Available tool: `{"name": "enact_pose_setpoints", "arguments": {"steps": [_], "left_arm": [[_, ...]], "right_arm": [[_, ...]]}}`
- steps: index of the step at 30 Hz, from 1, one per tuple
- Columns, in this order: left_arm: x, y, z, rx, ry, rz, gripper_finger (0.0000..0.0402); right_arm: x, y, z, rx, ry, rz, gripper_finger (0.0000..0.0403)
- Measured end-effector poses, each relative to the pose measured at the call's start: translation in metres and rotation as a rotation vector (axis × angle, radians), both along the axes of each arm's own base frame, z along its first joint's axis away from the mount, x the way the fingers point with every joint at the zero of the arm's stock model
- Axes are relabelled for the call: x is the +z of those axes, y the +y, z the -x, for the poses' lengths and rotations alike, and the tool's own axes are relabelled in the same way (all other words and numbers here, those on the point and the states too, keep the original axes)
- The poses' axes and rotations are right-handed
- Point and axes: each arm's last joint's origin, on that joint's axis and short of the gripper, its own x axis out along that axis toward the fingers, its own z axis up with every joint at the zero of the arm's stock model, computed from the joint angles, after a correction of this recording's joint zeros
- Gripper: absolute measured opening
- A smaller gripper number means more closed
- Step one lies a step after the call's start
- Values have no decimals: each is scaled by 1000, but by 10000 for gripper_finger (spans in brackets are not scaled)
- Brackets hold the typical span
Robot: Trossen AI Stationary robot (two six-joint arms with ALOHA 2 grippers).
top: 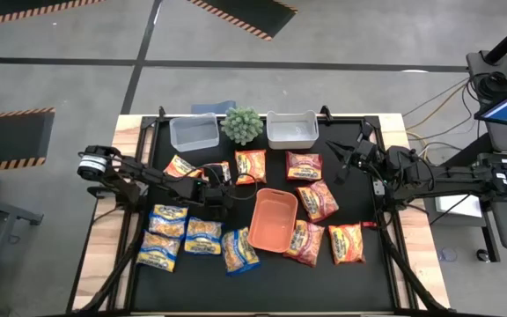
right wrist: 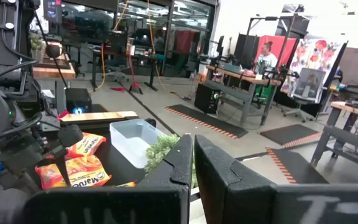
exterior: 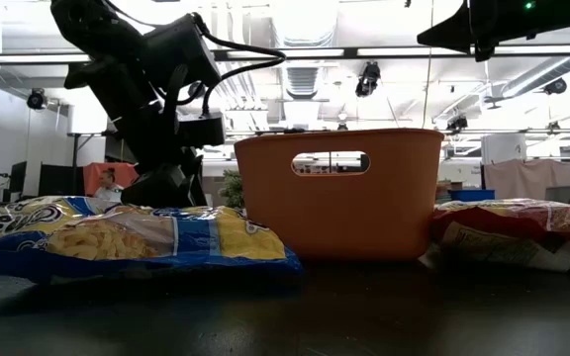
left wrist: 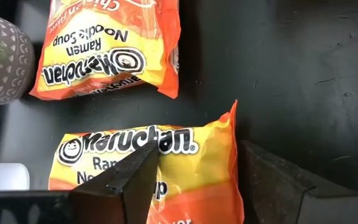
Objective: Sort Maruchan noodles
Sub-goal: Put the orange noodle pack into the transparent bin
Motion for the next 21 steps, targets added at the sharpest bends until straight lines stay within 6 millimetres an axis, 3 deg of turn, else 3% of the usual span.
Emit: {"name": "enact_pose_setpoints", "arguments": {"steps": [8,16,21], "left_arm": [[0,1,1,23,6,-42,122],[3,1,1,27,-9,-30,20],[12,-2,2,10,-42,0,6]], "right_arm": [[-2,0,0,1,15,-14,9],[-2,0,0,0,18,-9,9],[-2,0,0,0,27,8,9]]}}
